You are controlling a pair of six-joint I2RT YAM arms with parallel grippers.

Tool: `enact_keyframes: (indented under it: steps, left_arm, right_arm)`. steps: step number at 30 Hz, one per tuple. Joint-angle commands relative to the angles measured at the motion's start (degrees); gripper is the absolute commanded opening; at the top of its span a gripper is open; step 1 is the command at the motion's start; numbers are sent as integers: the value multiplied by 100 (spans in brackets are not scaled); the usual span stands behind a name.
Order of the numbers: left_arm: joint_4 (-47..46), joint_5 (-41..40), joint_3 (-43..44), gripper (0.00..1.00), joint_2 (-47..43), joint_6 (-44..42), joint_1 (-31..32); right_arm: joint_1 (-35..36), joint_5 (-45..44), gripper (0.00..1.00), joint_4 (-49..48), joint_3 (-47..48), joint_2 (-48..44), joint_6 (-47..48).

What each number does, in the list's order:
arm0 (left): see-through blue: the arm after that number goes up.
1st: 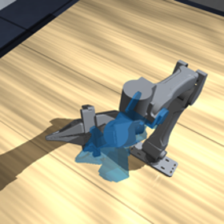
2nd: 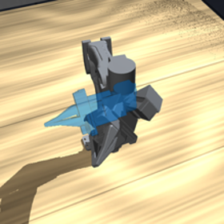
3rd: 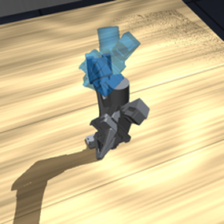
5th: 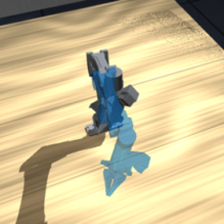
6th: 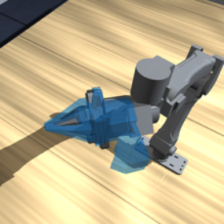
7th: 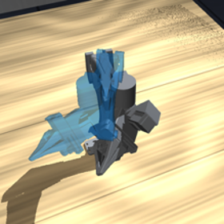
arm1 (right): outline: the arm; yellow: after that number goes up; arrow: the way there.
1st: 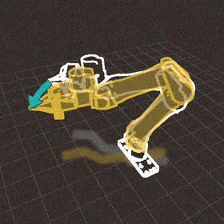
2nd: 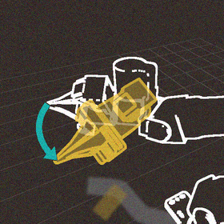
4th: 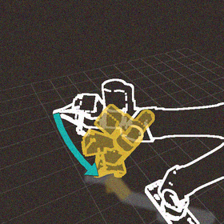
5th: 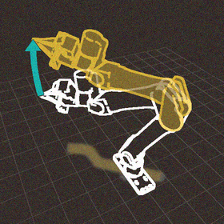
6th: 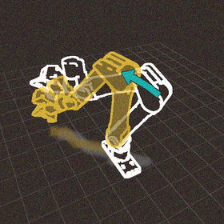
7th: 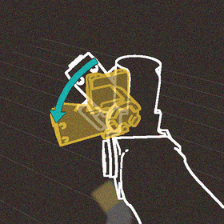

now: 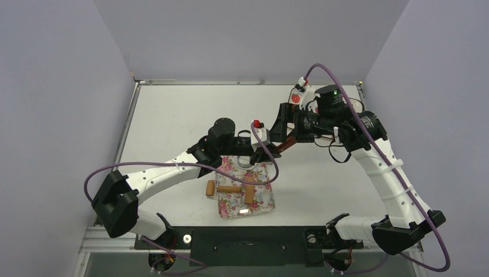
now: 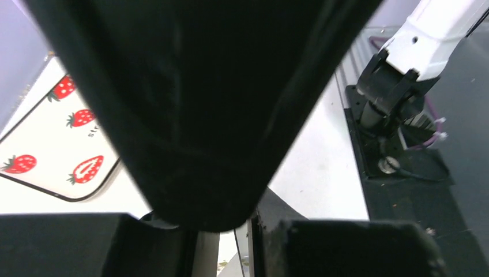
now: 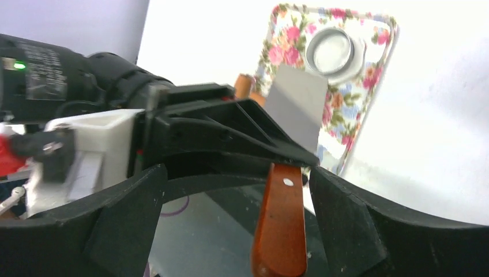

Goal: Roll out the dumpling wrappers from the dough
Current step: Pick up the spatula from the center of the board.

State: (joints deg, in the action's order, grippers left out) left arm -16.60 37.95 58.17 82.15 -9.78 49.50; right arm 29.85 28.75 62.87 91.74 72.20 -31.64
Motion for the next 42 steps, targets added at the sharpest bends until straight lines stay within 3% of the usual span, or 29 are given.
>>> enact_keyframes:
  steps: [1, 6, 9, 12, 18, 27, 31, 34, 36, 38, 41, 42]
  left_arm:
    - [-1092, 40, 27, 0, -305, 1420, -141]
    - [-1808, 196, -7, 0, -450, 2358, -330]
    - [-1960, 211, 19, 0, -584, 2579, -327]
    - [-2075, 247, -20, 0, -650, 2609, -331]
    - [-2202, 443, 28, 0, -674, 2668, -330]
    - [-2397, 502, 75, 0, -696, 2982, -379]
    - [-2474, 480, 82, 0, -682, 3192, -447]
    - [-2480, 461, 79, 0, -680, 3242, -465]
    - [-2431, 465, 73, 0, -664, 3255, -481]
    - [-2276, 391, 76, 0, -668, 3270, -524]
    - [-1874, 45, 55, 31, -735, 3362, -668]
    - [-1812, 63, 30, 33, -748, 3326, -704]
  right_arm:
    - [-108, 308, 89, -860, 332, -185, 582]
    - [-539, 1210, 89, -1626, -143, -753, 1713]
    - [-904, 2192, 90, -2635, -411, -991, 1514]
    - [-1070, 2870, 89, -2852, -411, -871, 1374]
    - [-989, 3232, 83, -3263, -455, -515, 940]
    - [-624, 3268, 70, -3889, -1068, -797, 763]
    - [-616, 3241, 52, -3873, -1221, -834, 772]
    - [-554, 3087, 17, -3841, -1185, -812, 734]
    - [-418, 2710, 5, -3628, -1032, -755, 892]
    - [-329, 2142, 0, -3230, -824, -759, 1239]
    - [-297, 1168, 0, -2963, -1016, -1022, 1564]
    - [-291, 759, 0, -2964, -1109, -1076, 1645]
